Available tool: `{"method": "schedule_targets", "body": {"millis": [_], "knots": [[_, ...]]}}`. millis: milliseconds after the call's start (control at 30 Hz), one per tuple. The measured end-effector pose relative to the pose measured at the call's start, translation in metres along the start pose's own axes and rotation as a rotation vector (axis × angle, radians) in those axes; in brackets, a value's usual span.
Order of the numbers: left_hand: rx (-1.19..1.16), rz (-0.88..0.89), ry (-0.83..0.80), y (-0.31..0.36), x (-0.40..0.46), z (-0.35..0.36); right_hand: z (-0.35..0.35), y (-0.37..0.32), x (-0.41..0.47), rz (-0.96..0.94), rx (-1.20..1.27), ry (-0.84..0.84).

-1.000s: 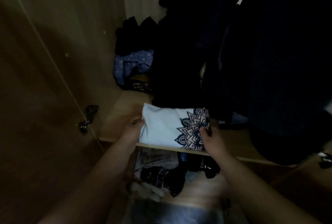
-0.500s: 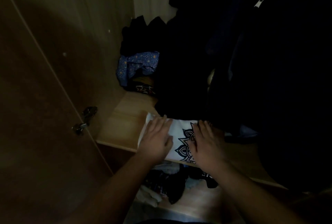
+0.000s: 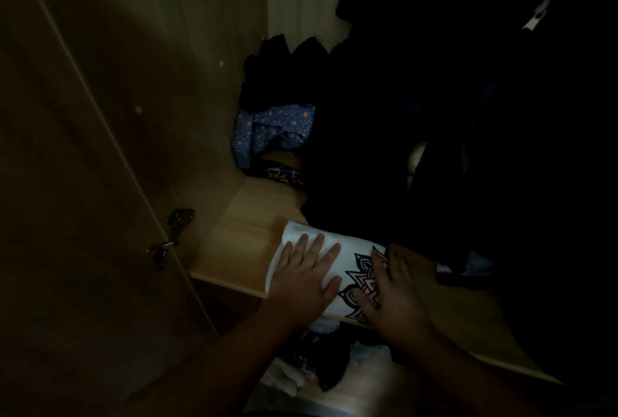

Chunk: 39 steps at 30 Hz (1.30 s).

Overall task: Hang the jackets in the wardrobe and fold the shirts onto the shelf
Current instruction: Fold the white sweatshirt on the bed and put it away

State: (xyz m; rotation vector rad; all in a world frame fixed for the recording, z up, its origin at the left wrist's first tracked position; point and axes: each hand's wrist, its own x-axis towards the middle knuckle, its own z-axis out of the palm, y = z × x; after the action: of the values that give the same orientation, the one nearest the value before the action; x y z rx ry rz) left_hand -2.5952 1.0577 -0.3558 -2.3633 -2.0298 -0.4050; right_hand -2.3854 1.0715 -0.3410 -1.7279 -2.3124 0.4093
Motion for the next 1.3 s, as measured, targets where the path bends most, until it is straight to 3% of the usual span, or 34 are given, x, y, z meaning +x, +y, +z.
{"method": "schedule_targets", "body": {"millis": [267, 567, 1033, 1200, 1300], "knots": [[0.051, -0.009, 0.013, -0.077, -0.006, -0.016, 0.020, -0.073, 0.023, -0.037, 0.038, 0.051], [0.111, -0.076, -0.085, -0.144, -0.004, -0.039, 0.042, -0.135, 0.060, -0.060, -0.039, 0.019], [0.056, -0.111, -0.169, -0.115, -0.006, -0.050, 0.019, -0.118, 0.041, -0.032, -0.129, -0.061], [-0.075, 0.015, -0.101, -0.071, -0.014, -0.082, -0.015, -0.091, -0.001, 0.007, -0.123, -0.007], [-0.097, 0.107, -0.067, -0.027, -0.028, -0.087, -0.043, -0.061, -0.051, 0.054, -0.128, 0.148]]}}
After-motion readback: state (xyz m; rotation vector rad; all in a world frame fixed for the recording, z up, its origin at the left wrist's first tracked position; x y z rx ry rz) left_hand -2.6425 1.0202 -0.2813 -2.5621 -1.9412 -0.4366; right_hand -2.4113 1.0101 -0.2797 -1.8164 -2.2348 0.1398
